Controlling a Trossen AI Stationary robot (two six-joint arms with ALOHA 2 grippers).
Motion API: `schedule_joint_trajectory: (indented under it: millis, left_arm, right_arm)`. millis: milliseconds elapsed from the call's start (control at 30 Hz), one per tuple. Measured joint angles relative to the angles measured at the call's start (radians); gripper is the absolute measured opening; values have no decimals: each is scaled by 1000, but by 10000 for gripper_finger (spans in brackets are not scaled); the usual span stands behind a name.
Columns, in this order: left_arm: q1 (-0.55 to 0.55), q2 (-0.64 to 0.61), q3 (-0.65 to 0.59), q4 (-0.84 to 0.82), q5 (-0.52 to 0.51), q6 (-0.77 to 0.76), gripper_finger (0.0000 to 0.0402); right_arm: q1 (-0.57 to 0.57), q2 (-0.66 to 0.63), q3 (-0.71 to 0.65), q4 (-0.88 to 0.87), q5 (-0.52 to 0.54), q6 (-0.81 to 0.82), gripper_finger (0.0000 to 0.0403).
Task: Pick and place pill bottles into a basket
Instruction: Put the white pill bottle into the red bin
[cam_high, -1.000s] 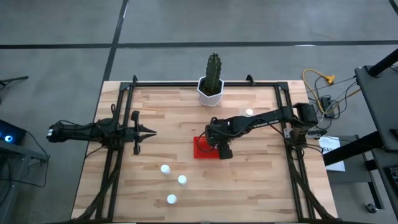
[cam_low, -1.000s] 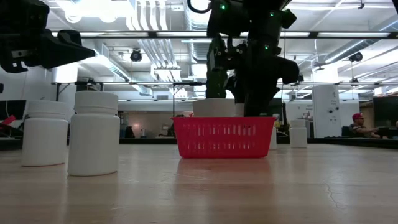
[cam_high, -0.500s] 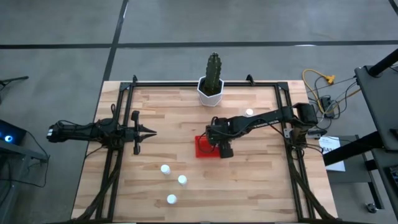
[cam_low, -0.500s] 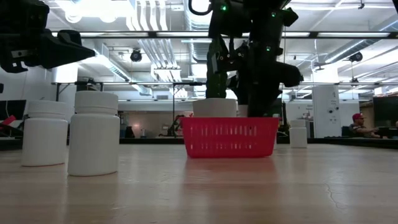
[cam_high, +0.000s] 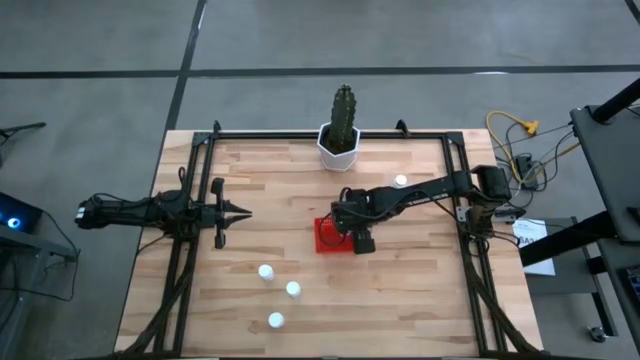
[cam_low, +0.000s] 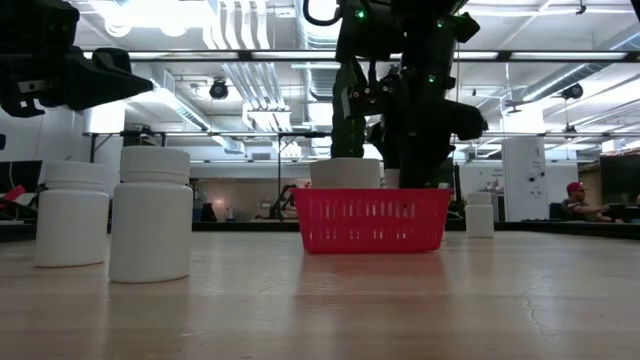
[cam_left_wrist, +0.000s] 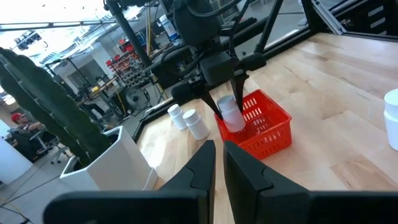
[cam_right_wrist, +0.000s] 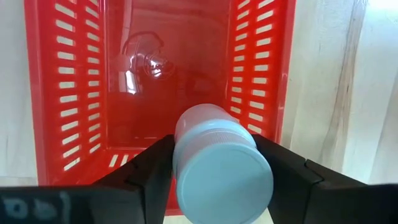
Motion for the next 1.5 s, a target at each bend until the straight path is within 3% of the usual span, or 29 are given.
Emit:
schedule_joint_trajectory:
  millis: [700,1500]
  left_arm:
    - [0,0,0,0,0,0,15]
    - [0,0,0,0,0,0,15]
  right_arm:
    - [0,0,2,-2,-2,-5,217]
    - [0,0,142,-197,-2,-24,216]
